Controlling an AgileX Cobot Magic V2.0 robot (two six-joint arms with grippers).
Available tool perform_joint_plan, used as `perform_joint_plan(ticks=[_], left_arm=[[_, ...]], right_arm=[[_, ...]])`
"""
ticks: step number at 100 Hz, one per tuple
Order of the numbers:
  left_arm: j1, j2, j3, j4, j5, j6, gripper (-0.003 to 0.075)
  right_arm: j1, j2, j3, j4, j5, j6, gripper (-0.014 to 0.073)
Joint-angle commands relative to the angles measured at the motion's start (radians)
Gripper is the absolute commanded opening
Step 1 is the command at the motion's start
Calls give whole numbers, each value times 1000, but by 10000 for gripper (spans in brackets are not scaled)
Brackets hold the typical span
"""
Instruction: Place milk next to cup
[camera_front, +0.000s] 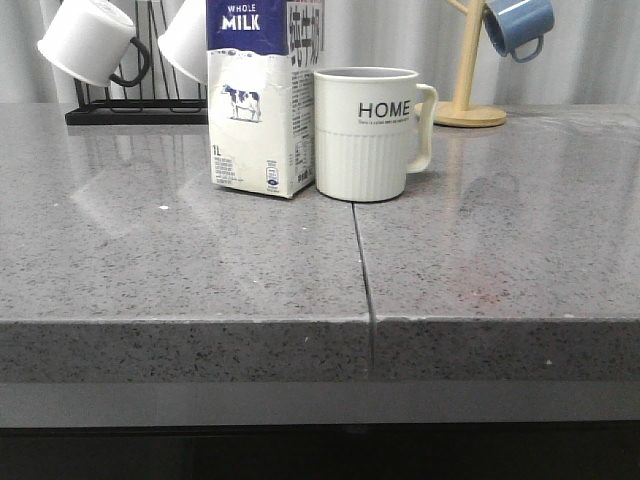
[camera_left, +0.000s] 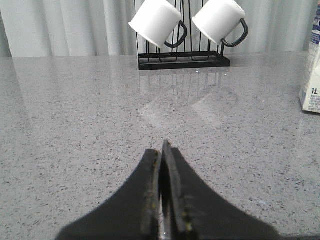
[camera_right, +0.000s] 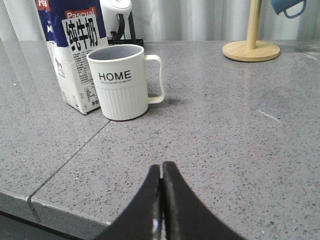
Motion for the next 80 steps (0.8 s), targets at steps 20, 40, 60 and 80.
perform_joint_plan(ticks=[20, 40, 60, 80], left_arm=[[2, -32, 45, -1, -75, -8, -21], [2, -32, 45, -1, -75, -8, -21], [2, -32, 45, -1, -75, -8, -21], [2, -32, 45, -1, -75, -8, -21]], right_arm=[[-2, 10, -26, -7, -78, -7, -67], [-97, 17, -25, -7, -91, -7, -67], [-337, 13, 36, -34, -168, -7, -67], [-405, -102, 121, -87, -143, -7, -67]])
